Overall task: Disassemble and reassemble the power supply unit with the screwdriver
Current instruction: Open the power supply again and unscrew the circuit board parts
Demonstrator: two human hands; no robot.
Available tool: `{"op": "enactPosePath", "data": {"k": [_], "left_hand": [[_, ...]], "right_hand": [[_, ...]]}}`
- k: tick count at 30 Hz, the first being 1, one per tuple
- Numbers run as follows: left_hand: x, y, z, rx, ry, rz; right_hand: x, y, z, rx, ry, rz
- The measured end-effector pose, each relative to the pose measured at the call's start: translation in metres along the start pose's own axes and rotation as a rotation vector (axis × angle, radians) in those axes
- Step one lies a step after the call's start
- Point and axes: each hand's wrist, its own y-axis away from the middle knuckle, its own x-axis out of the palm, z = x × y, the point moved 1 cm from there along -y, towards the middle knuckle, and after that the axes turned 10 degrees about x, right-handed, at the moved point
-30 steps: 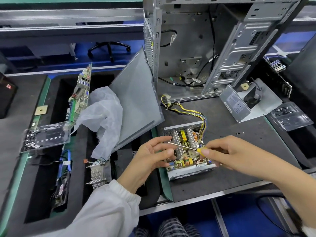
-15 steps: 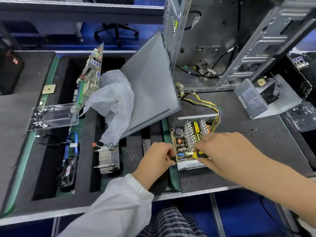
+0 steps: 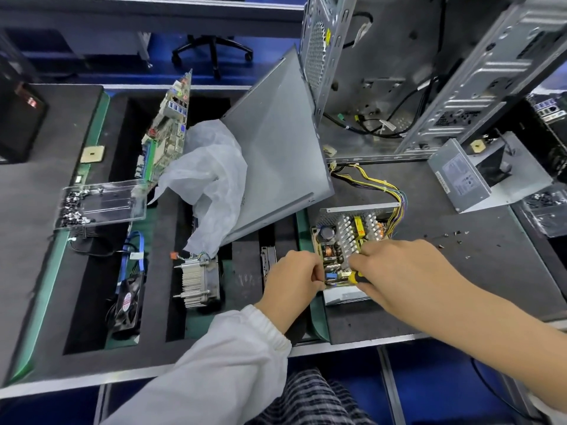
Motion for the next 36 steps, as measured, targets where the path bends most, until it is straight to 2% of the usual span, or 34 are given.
{"op": "enactPosePath", "data": {"k": [22,29,36], "left_hand": [[0.002,0.002,-0.01,-0.014,-0.095,-0.044],[0.0,0.002,-0.008,-0.034,-0.062,-0.039],[-0.001,0.0,-0.002,-0.006,0.019,-0.029]], "right_hand": [[-0.014,-0.01,0.021,-0.001,0.04,0.086],[-0.013,-0.018,0.024,-0.021,0.067,0.072],[-0.016,-0.007,0.013,0.051,0.034,0.027]]}}
